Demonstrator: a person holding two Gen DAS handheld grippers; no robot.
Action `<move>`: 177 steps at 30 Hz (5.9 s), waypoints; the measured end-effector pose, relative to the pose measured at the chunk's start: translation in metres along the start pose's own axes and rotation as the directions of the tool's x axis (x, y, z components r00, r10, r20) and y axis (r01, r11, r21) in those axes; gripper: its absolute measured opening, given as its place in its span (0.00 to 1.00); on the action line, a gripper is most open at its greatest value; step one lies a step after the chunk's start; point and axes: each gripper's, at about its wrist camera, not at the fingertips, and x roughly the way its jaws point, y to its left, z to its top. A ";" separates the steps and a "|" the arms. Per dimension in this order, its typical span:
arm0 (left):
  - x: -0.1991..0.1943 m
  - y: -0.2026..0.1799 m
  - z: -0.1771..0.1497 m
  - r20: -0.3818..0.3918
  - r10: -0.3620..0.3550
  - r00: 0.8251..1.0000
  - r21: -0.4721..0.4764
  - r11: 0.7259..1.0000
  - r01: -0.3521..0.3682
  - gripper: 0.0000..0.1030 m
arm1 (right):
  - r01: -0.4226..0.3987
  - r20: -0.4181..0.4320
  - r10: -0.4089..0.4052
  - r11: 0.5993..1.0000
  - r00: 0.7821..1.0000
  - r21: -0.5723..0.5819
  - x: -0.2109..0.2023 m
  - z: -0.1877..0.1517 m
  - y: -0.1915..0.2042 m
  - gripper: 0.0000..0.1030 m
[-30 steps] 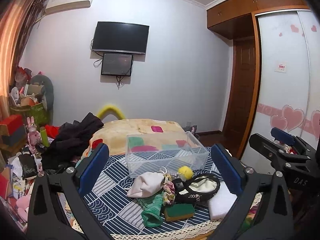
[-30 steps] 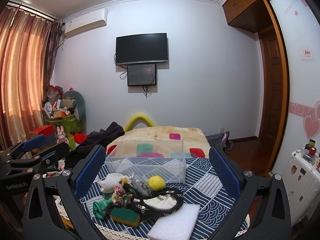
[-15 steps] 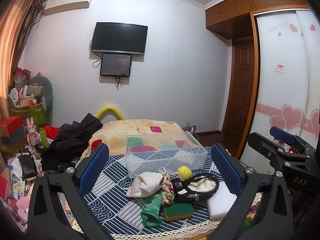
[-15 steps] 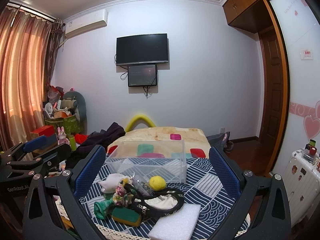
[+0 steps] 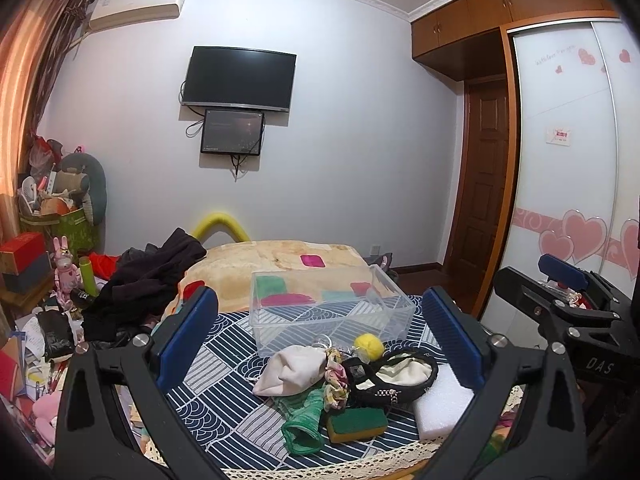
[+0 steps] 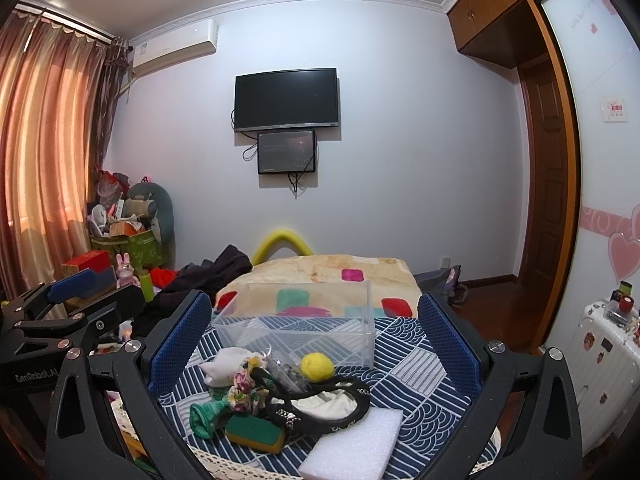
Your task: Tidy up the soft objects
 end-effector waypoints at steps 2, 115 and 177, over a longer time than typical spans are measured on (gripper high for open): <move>0.000 0.000 0.000 0.001 0.001 1.000 0.001 1.000 -0.001 1.00 | -0.003 -0.003 0.003 1.000 1.000 0.003 0.001 -0.001 0.000 1.00; 0.261 0.053 -0.044 -0.440 0.017 0.898 -0.003 1.000 -0.020 0.09 | -0.067 -0.532 0.033 0.997 0.846 -0.045 0.224 -0.036 -0.020 0.86; 0.161 0.026 -0.101 -0.459 -0.087 0.884 0.004 0.995 0.100 0.06 | -0.130 -0.580 0.128 0.991 0.805 0.038 0.170 -0.098 -0.006 0.39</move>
